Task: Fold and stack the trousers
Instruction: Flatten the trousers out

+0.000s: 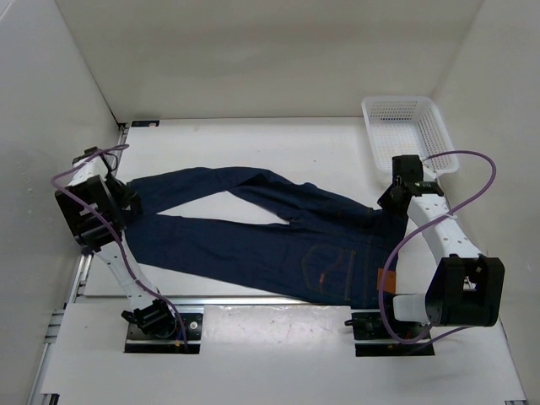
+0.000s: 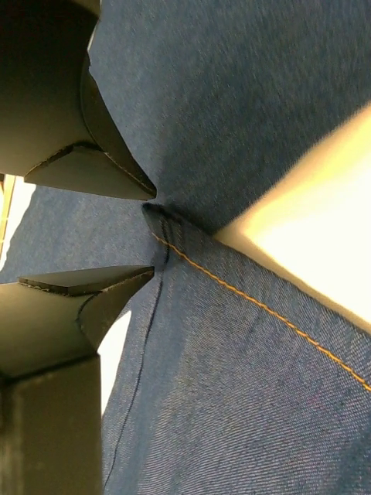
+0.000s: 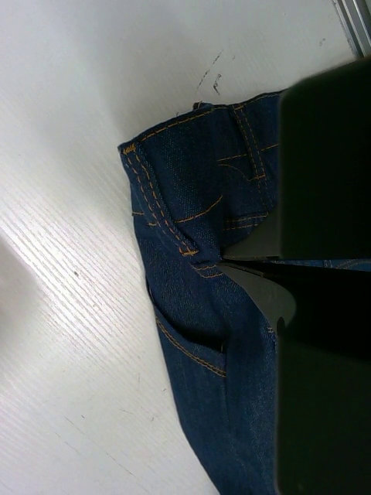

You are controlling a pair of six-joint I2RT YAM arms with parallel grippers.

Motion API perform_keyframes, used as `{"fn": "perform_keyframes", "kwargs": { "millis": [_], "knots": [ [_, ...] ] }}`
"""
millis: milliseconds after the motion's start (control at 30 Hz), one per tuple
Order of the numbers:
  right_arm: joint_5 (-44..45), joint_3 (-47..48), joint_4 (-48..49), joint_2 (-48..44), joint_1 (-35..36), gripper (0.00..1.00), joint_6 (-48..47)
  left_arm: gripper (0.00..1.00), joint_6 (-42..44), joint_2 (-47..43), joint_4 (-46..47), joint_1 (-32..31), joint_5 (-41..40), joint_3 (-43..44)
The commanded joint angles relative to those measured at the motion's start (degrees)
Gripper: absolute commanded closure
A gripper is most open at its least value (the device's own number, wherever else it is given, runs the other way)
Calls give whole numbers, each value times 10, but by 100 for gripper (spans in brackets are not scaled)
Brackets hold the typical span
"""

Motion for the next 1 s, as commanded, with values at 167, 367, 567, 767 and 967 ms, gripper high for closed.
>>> {"fn": "perform_keyframes", "kwargs": {
  "millis": [167, 367, 567, 767, 967],
  "knots": [
    [-14, 0, 17, 1, -2, 100, -3, 53, -1, 14, 13, -4, -14, 11],
    [-14, 0, 17, 1, -7, 100, -3, 90, -7, 13, 8, -4, -25, 24],
    [-14, 6, 17, 1, -7, 100, -8, 90, -14, -89, -49, -4, -58, 68],
    [-2, 25, -7, -9, -12, 100, -8, 90, -20, -182, -76, -4, -69, 106],
    [33, 37, -40, -57, -39, 100, -8, 90, -26, -211, -129, -4, -64, 195]
  ]
}}
